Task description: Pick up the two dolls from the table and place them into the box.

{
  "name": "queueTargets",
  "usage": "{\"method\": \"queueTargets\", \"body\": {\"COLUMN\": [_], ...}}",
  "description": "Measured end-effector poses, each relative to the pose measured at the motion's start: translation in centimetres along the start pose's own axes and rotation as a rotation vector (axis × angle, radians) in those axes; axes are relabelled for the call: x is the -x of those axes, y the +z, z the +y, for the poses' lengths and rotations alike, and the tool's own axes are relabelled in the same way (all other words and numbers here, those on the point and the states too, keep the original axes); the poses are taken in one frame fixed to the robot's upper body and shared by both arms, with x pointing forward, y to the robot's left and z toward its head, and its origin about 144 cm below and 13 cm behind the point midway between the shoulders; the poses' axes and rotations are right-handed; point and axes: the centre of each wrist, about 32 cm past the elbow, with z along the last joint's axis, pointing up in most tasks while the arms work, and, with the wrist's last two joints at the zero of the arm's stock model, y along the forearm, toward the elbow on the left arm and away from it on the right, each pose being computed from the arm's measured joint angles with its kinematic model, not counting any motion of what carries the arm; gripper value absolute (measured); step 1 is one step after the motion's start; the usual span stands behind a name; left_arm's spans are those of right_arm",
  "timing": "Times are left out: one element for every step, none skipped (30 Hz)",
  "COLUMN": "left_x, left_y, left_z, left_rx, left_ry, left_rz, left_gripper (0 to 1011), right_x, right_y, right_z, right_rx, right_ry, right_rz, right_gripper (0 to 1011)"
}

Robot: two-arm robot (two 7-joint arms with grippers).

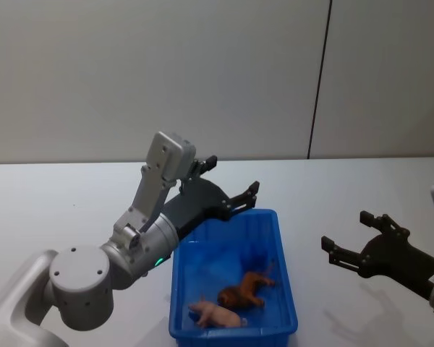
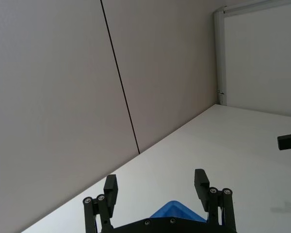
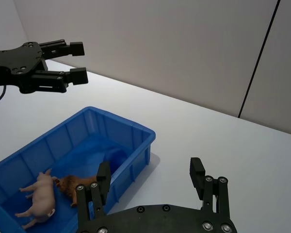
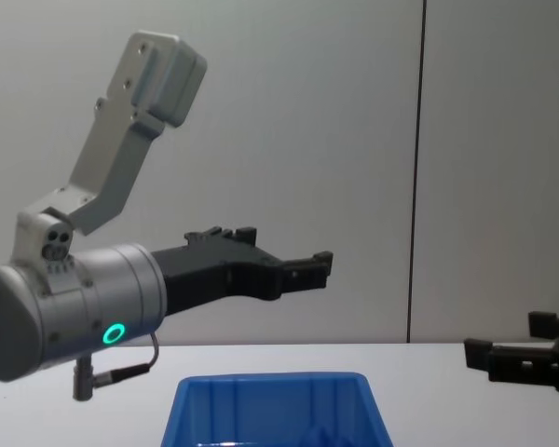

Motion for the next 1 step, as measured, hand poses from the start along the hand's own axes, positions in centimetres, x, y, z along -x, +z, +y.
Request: {"method": "queueTargets", "body": {"left_x": [0.00], "left_y": [0.04], "left_z": [-0.04], "left_rx": [0.002], "left_ry": [0.001], "left_rz": [0.000], "left_gripper": [1001], "right_x": [0.00], "right_y": [0.00], "right_z": [0.00], "right_rx": [0.000], "right_ry": [0.000], "right_rz": [0.000], "right_gripper": [1001]}}
